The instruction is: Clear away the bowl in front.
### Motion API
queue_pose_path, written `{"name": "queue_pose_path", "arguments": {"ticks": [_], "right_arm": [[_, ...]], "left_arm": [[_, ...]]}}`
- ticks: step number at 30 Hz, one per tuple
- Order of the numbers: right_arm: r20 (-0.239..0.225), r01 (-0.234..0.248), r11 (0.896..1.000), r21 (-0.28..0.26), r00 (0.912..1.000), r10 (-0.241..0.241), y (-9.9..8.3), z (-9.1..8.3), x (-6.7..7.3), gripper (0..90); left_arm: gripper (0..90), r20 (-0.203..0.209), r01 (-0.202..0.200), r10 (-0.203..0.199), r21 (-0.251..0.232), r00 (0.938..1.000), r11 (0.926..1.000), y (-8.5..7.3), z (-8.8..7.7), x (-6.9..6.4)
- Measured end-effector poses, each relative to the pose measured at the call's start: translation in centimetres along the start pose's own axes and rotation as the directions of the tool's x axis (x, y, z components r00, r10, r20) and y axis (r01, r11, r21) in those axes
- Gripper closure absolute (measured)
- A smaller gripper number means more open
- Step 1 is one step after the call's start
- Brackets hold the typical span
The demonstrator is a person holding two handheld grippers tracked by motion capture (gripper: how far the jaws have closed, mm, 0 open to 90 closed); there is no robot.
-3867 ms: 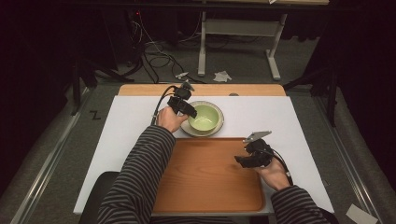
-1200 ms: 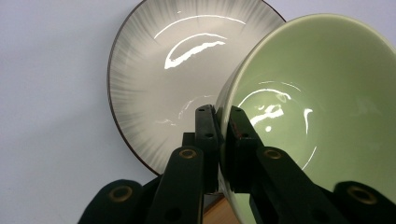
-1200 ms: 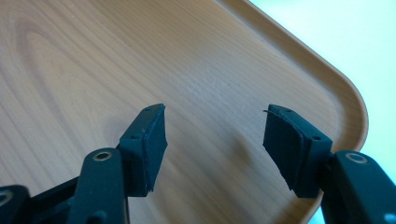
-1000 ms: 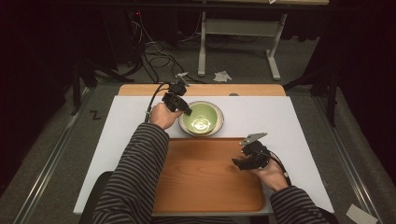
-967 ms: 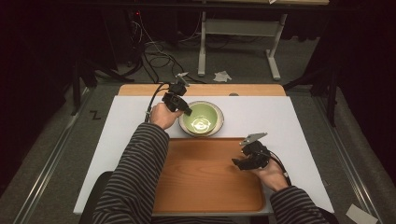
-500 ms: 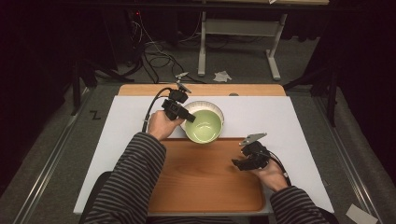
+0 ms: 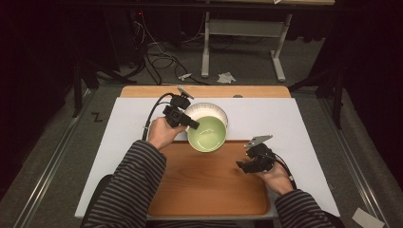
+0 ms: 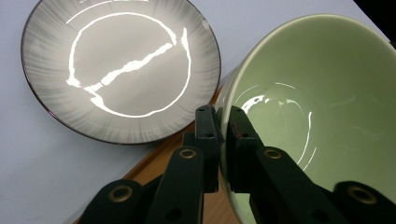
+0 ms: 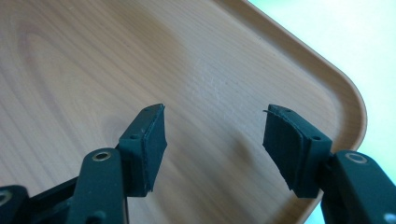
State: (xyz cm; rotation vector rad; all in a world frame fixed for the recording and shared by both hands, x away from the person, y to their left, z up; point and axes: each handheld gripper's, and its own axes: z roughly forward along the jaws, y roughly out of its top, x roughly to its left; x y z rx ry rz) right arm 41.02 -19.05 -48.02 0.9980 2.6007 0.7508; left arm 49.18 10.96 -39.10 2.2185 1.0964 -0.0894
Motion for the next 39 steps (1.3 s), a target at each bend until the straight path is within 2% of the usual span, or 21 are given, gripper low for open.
{"name": "queue_pose_path", "arguments": {"ticks": [13, 20, 26, 39], "right_arm": [[0.002, 0.008, 1.0, 0.01, 1.0, -0.008, 0.0, 0.2, 0.0, 40.7], [0.008, -0.002, 1.0, 0.006, 1.0, 0.002, 0.0, 0.0, 0.0, 40.7], [0.01, 0.008, 1.0, 0.013, 0.9999, -0.008, 0.0, 0.0, 0.0, 40.7], [0.014, 0.004, 1.0, 0.015, 0.9999, -0.005, 0.0, 0.0, 0.0, 40.6]], "left_arm": [[85.6, 0.025, -0.006, 0.006, -0.009, 0.9997, 0.9999, -1.5, -0.2, -0.5], [85.6, 0.027, -0.026, 0.025, 0.014, 0.9993, 0.9996, -2.1, -0.1, -0.9], [85.6, 0.026, -0.036, 0.036, 0.02, 0.999, 0.9991, -2.4, 0.1, -1.1], [85.5, 0.037, -0.038, 0.036, 0.073, 0.9987, 0.9966, -3.8, 1.5, -1.2]]}}
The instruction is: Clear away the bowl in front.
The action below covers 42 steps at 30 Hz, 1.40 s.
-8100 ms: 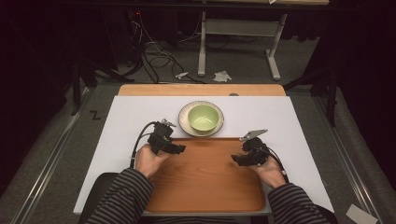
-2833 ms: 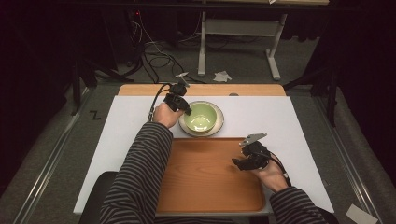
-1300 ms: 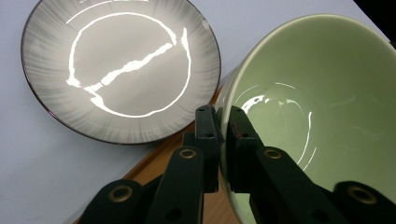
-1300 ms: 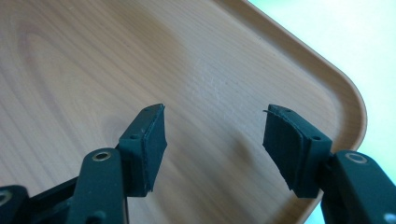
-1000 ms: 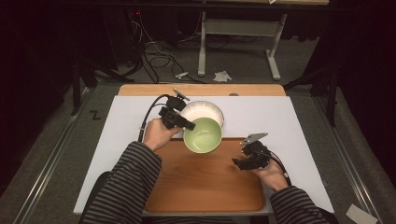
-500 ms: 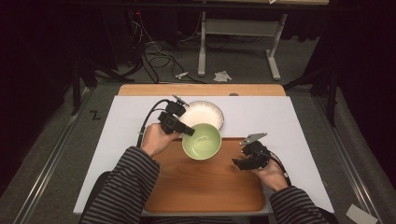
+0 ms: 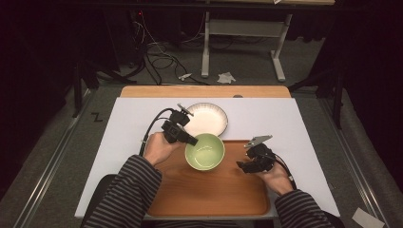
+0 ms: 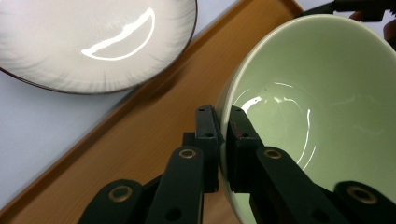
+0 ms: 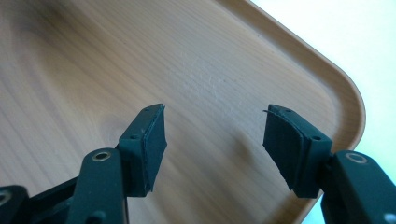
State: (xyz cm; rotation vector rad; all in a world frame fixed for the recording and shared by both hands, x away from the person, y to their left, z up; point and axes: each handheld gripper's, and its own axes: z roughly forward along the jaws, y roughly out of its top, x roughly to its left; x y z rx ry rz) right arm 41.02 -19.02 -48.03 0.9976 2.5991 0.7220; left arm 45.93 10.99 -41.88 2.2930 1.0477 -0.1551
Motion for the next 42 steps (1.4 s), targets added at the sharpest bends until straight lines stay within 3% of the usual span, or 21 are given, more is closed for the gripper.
{"name": "queue_pose_path", "arguments": {"ticks": [22, 37, 42], "right_arm": [[-0.003, 0.002, 1.0, -0.005, 1.0, -0.002, 0.0, 0.0, 0.1, 40.6], [-0.005, -0.003, 1.0, 0.0, 1.0, 0.003, 0.0, 0.1, 0.1, 40.5], [-0.004, -0.002, 1.0, -0.001, 1.0, 0.002, 0.0, 0.1, 0.1, 40.5]], "left_arm": [[85.4, -0.014, 0.029, -0.028, 0.065, 0.9995, 0.9974, -1.4, 2.9, 0.7], [85.2, -0.019, 0.05, -0.049, 0.067, 0.9986, 0.9965, -1.4, 3.4, 1.0], [85.1, -0.031, 0.041, -0.039, 0.063, 0.9988, 0.9972, -1.4, 3.4, 0.8]]}}
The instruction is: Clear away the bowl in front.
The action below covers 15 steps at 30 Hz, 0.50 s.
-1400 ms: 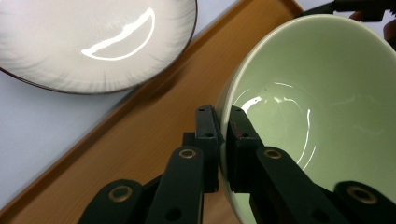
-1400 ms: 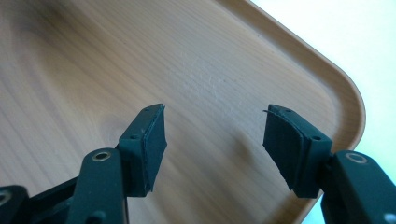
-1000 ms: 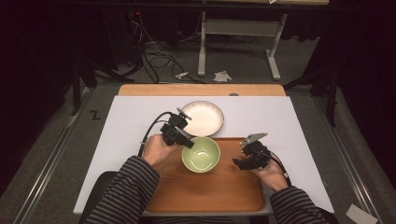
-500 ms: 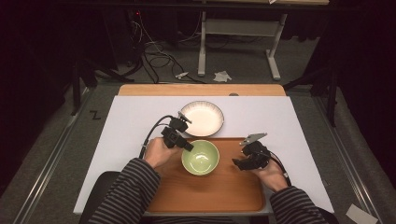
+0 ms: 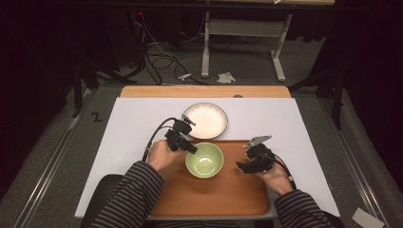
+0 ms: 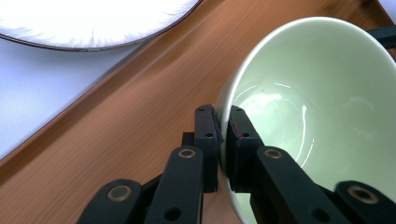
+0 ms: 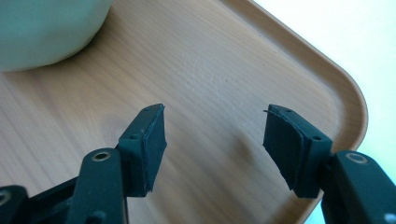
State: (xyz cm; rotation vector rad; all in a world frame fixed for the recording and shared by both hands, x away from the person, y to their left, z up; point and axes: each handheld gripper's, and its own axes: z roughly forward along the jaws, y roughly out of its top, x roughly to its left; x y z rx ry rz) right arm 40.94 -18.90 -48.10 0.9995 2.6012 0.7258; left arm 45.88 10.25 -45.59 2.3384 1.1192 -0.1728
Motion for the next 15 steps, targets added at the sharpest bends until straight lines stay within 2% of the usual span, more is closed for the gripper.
{"name": "queue_pose_path", "arguments": {"ticks": [7, 8, 15], "right_arm": [[-0.001, 0.011, 1.0, 0.003, 0.9999, -0.011, 0.01, 0.12, 0.05, 40.4], [-0.001, 0.01, 1.0, 0.003, 0.9999, -0.01, 0.01, 0.1, 0.05, 40.5], [-0.004, 0.012, 1.0, 0.006, 0.9999, -0.012, 0.0, 0.18, 0.08, 40.3]], "left_arm": [[84.5, -0.007, 0.013, -0.013, -0.017, 0.9999, 0.9998, -0.04, 0.22, -0.07], [84.5, -0.005, -0.002, 0.002, -0.029, 1.0, 0.9996, 0.0, 0.34, 0.02], [84.4, -0.007, 0.0, -0.001, -0.042, 1.0, 0.9991, -0.11, 0.45, 0.01]]}}
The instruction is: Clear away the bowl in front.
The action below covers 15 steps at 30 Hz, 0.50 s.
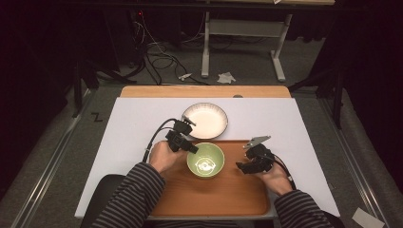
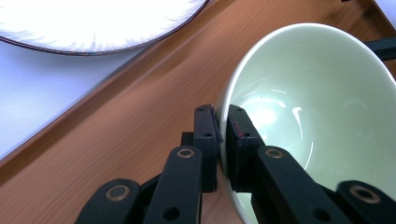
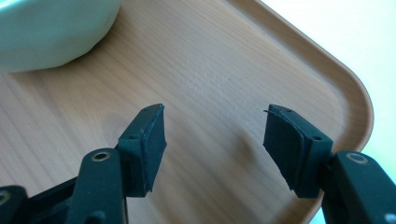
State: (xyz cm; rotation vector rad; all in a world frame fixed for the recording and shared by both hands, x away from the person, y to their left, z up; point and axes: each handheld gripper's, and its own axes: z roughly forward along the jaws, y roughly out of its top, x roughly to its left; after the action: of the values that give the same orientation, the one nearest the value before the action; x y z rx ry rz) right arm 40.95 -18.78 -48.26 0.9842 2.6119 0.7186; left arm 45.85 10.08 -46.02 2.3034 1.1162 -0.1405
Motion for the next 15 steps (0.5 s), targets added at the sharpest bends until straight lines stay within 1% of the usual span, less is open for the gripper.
{"name": "queue_pose_path", "arguments": {"ticks": [7, 10, 11, 13, 14, 15], "right_arm": [[-0.001, -0.004, 1.0, 0.006, 1.0, 0.004, 0.0, 0.09, 0.03, 40.0], [0.002, 0.003, 1.0, 0.009, 1.0, -0.003, 0.03, 0.11, 0.12, 40.0], [0.003, -0.002, 1.0, 0.005, 1.0, 0.002, 0.04, 0.09, 0.17, 40.0], [0.003, -0.004, 1.0, 0.007, 1.0, 0.004, 0.04, 0.05, 0.12, 40.0], [0.003, -0.006, 1.0, 0.008, 1.0, 0.006, 0.03, 0.06, 0.1, 40.0], [0.002, -0.006, 1.0, 0.008, 1.0, 0.006, 0.03, 0.07, 0.09, 40.0]], "left_arm": [[83.8, 0.001, -0.001, 0.001, -0.001, 1.0, 1.0, -0.01, 0.02, 0.01], [83.7, -0.009, -0.005, 0.005, 0.003, 0.9999, 1.0, -0.04, -0.04, -0.15], [83.5, -0.012, -0.004, 0.004, 0.002, 0.9999, 1.0, -0.06, -0.05, -0.21], [81.8, -0.008, -0.007, 0.007, 0.002, 0.9999, 1.0, -0.06, -0.04, -0.26], [79.7, -0.003, 0.006, -0.006, 0.009, 1.0, 0.9999, -0.08, -0.09, -0.37], [78.0, 0.001, 0.002, -0.002, 0.009, 1.0, 1.0, -0.06, -0.1, -0.39]]}}
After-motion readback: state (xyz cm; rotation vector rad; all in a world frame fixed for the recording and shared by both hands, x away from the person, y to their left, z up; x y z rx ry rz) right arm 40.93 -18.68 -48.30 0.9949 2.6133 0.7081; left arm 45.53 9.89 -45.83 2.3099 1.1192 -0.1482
